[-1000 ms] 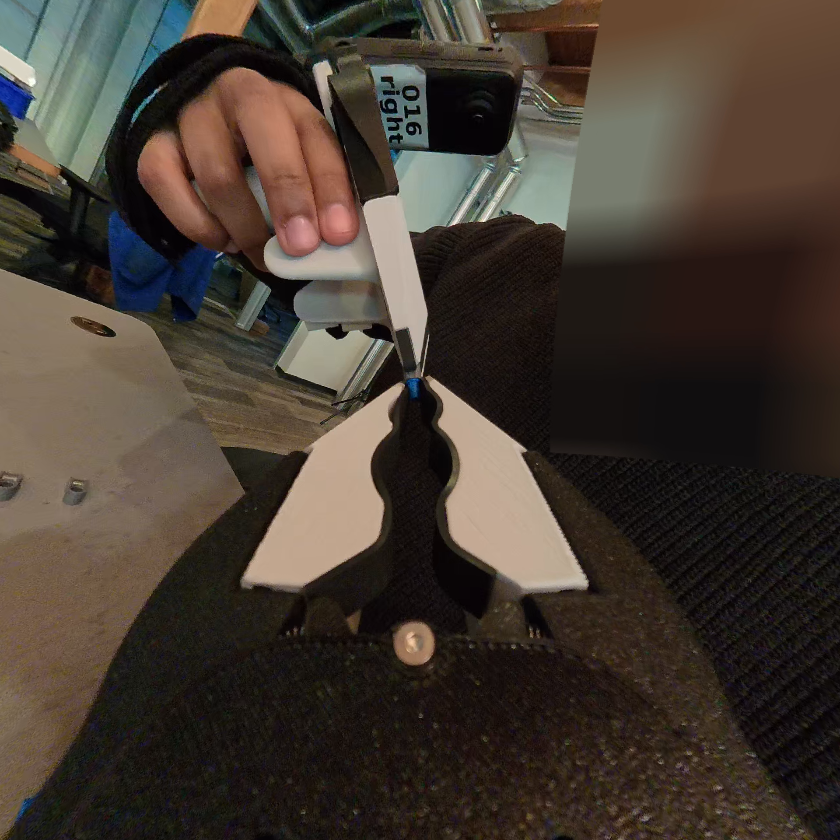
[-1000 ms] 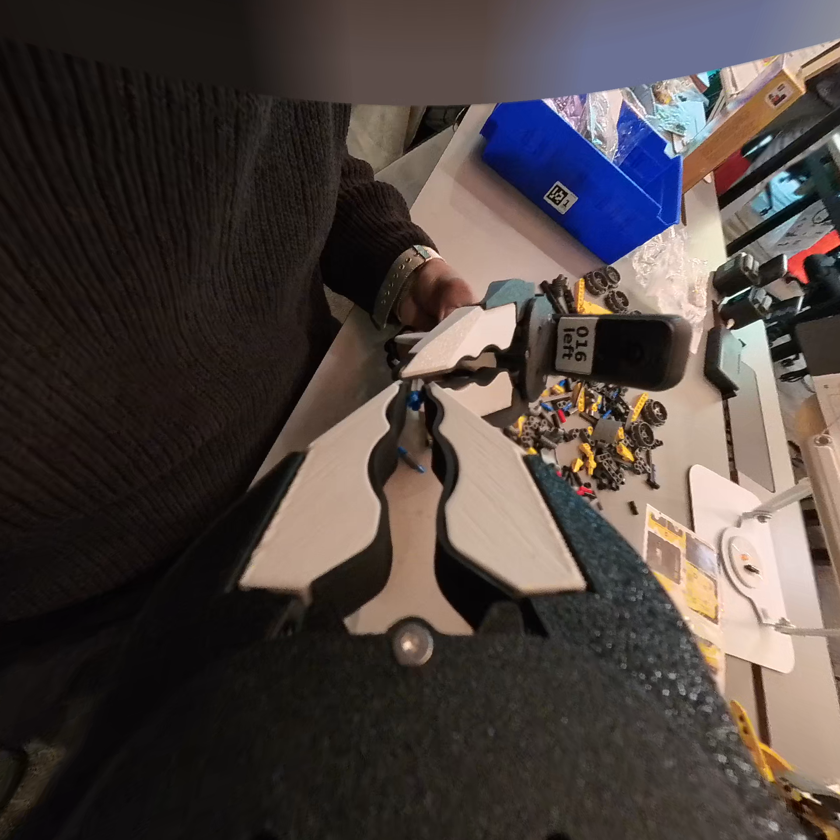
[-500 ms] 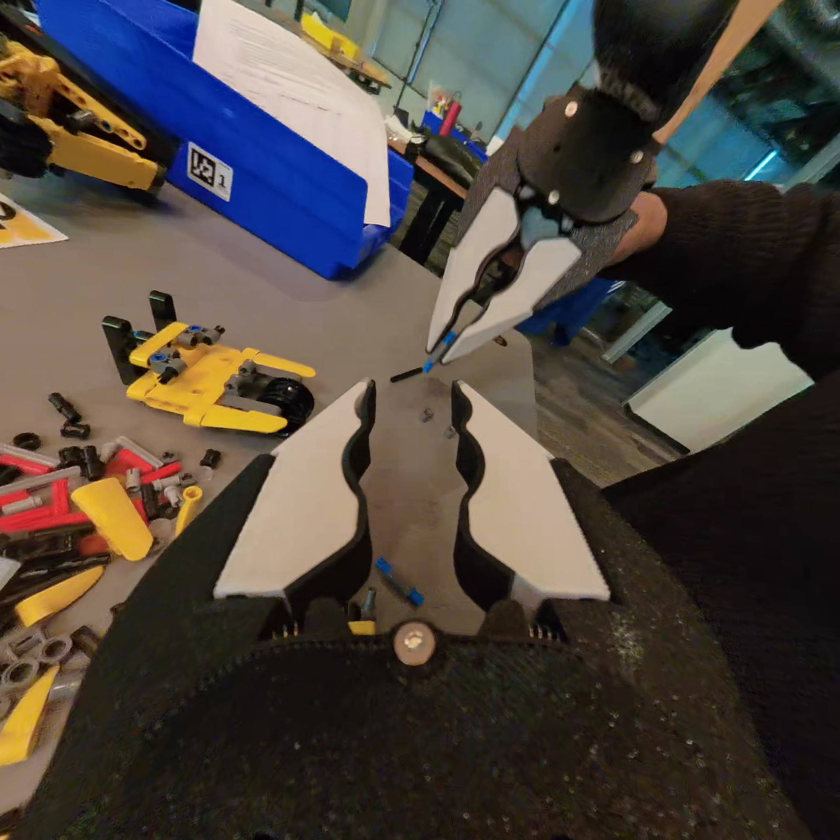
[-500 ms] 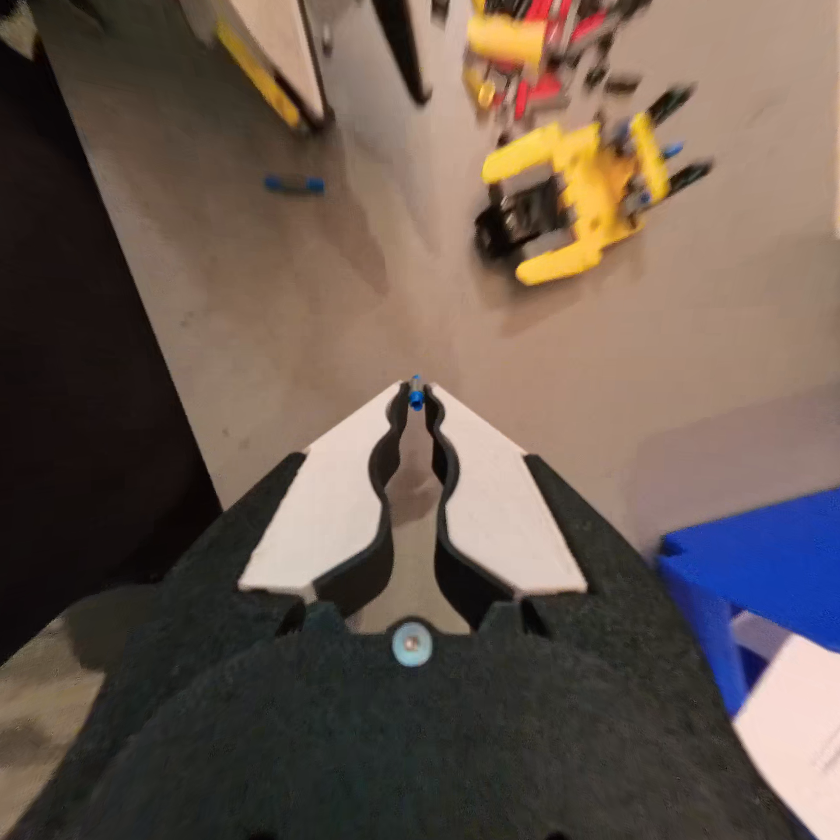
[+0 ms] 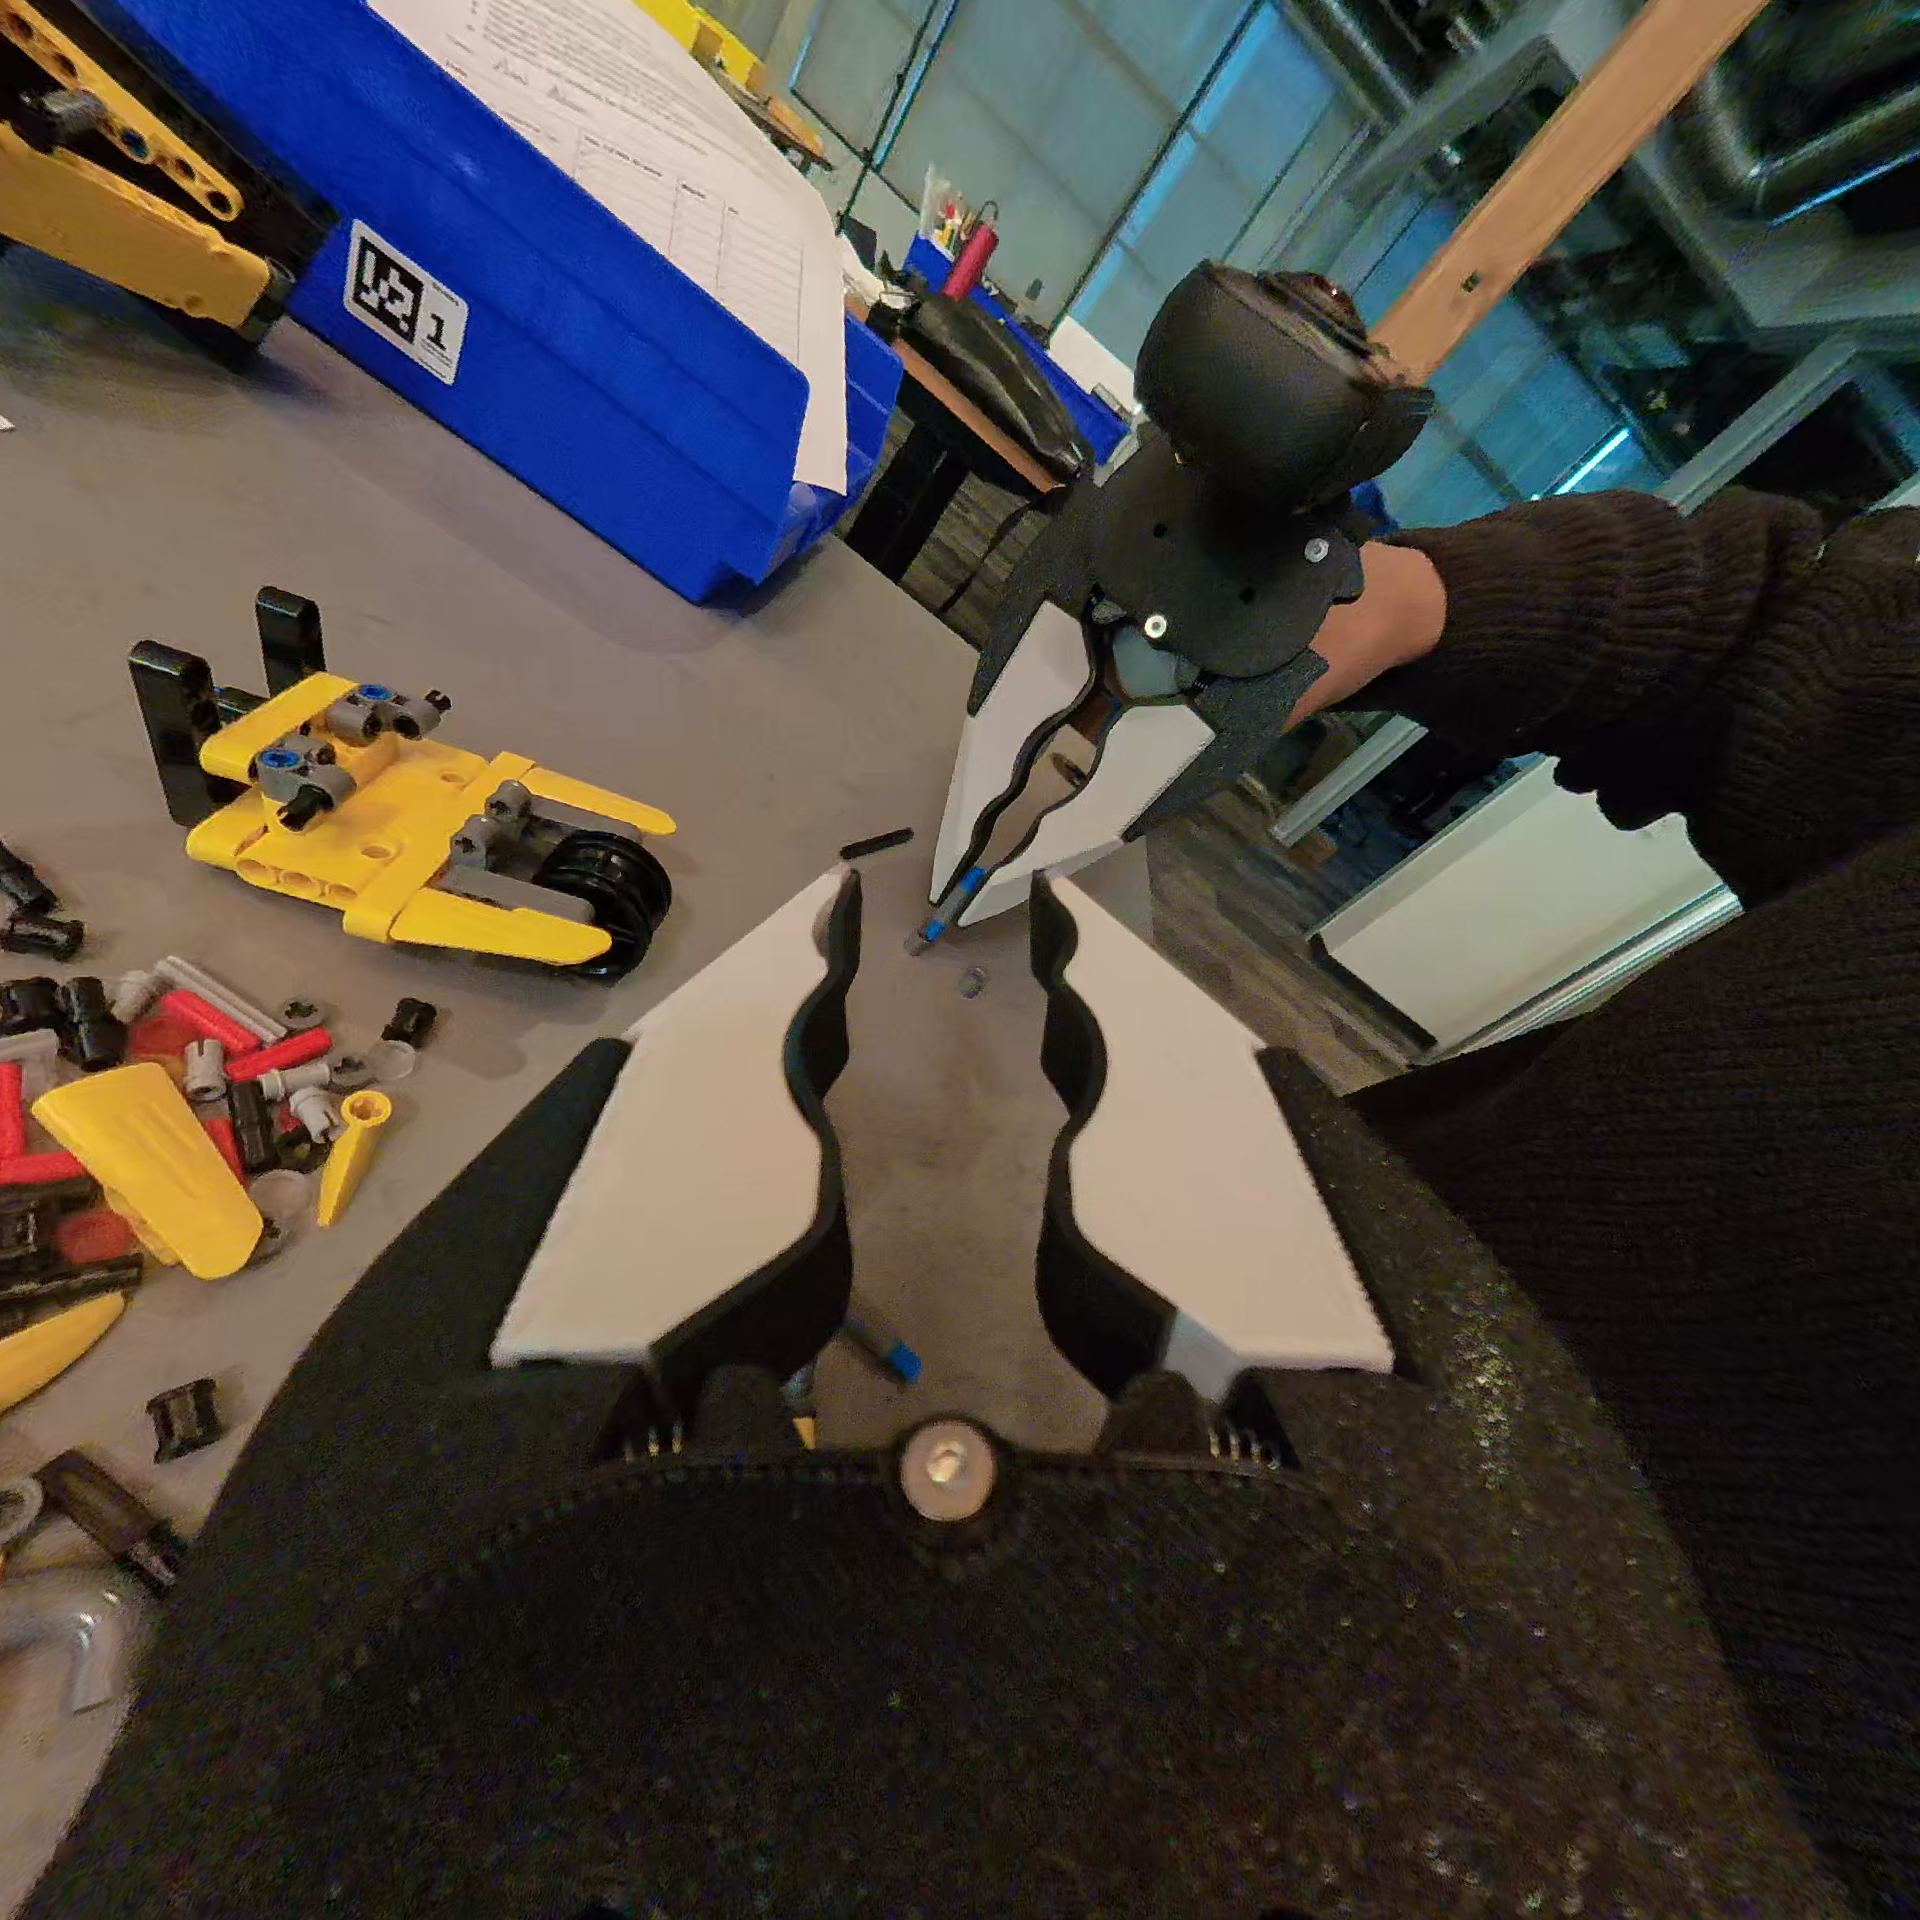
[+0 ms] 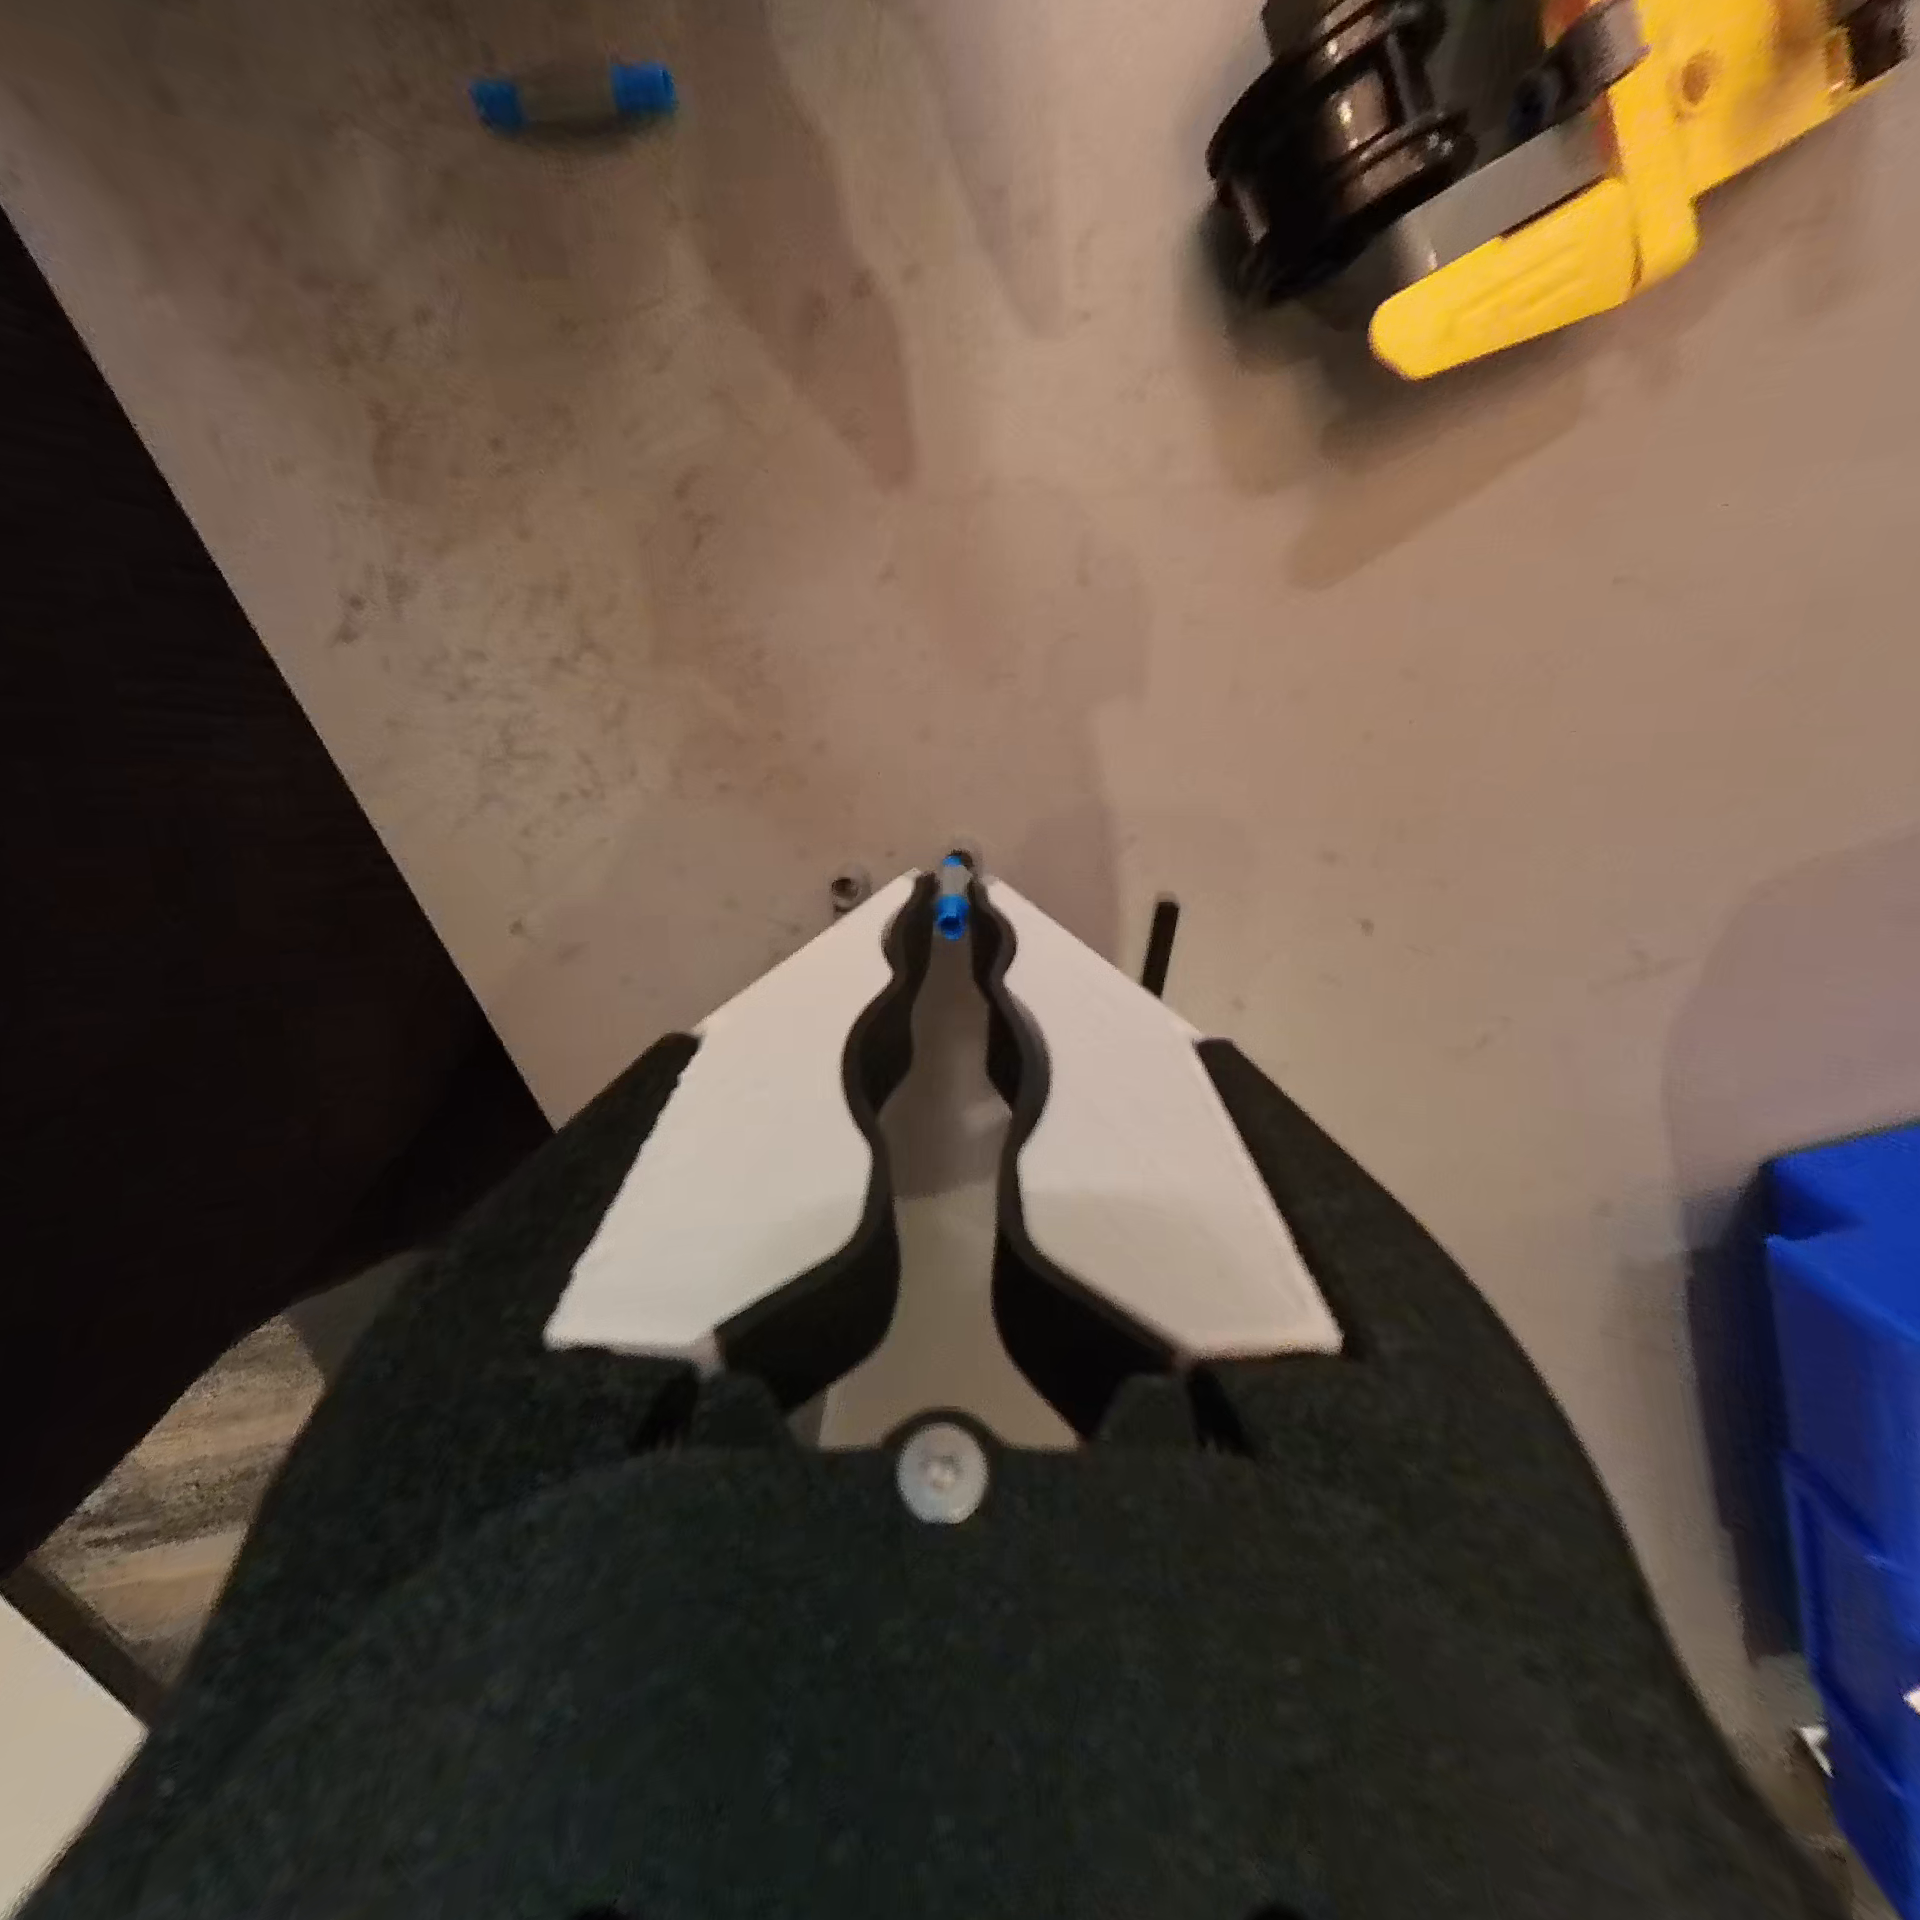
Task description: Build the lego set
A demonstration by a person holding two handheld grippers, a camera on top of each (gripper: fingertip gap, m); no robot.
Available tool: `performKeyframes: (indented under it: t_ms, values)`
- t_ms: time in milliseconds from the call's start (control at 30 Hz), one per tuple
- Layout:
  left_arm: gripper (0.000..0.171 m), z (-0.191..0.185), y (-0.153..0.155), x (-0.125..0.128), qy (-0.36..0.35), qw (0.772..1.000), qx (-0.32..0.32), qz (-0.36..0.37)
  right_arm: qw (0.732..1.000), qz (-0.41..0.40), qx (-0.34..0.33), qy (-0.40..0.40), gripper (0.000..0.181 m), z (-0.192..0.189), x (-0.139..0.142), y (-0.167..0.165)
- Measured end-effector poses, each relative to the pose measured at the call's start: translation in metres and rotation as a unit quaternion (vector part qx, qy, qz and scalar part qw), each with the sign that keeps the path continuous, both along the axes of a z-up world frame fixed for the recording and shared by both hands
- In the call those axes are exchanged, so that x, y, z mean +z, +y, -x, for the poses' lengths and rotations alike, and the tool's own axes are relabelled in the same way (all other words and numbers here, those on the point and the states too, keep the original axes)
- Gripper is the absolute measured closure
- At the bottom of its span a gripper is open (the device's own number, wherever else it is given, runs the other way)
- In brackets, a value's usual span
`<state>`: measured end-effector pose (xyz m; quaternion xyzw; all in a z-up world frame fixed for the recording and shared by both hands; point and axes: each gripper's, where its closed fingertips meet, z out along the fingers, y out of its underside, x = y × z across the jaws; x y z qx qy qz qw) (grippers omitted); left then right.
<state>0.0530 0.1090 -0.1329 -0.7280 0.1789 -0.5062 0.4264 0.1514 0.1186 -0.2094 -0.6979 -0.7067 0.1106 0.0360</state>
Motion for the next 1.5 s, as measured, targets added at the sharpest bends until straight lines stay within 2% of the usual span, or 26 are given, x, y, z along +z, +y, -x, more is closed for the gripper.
performKeyframes:
  t_ms: [400,767,833,1033,1167,1200,1233,1333,1500]
  values:
    - [0.144,-0.002,0.000,-0.003,0.015,1.000,-0.001,-0.004,0.999,0.001,-0.028,-0.015,0.175,0.001,-0.002,0.003]
    - [0.145,-0.002,0.001,-0.005,0.024,1.000,0.001,-0.006,0.997,-0.050,-0.001,-0.055,0.175,0.004,-0.002,0.002]
    - [0.145,-0.003,0.001,-0.005,0.023,1.000,0.000,-0.006,0.995,-0.060,0.011,-0.078,0.174,-0.001,-0.010,0.002]
    - [0.145,-0.002,0.001,-0.006,0.024,1.000,0.000,-0.004,0.998,-0.035,-0.001,-0.048,0.175,0.000,-0.010,0.002]
    - [0.145,-0.003,0.000,-0.005,0.022,1.000,-0.002,-0.003,0.998,-0.046,0.019,-0.036,0.174,-0.001,-0.010,0.001]
    - [0.145,-0.003,0.000,-0.005,0.021,1.000,-0.001,-0.004,0.998,-0.040,0.021,-0.033,0.173,-0.001,-0.010,-0.001]
    - [0.145,-0.002,0.001,-0.005,0.020,1.000,0.000,-0.004,0.999,-0.037,0.021,-0.028,0.163,0.000,-0.009,-0.003]
    - [0.145,0.001,0.003,-0.003,0.014,1.000,0.009,-0.006,1.000,-0.024,0.016,-0.009,0.156,0.005,0.003,-0.008]
    - [0.147,0.007,0.006,0.002,-0.001,1.000,0.025,-0.010,0.998,-0.034,0.024,0.052,0.157,0.028,0.023,-0.021]
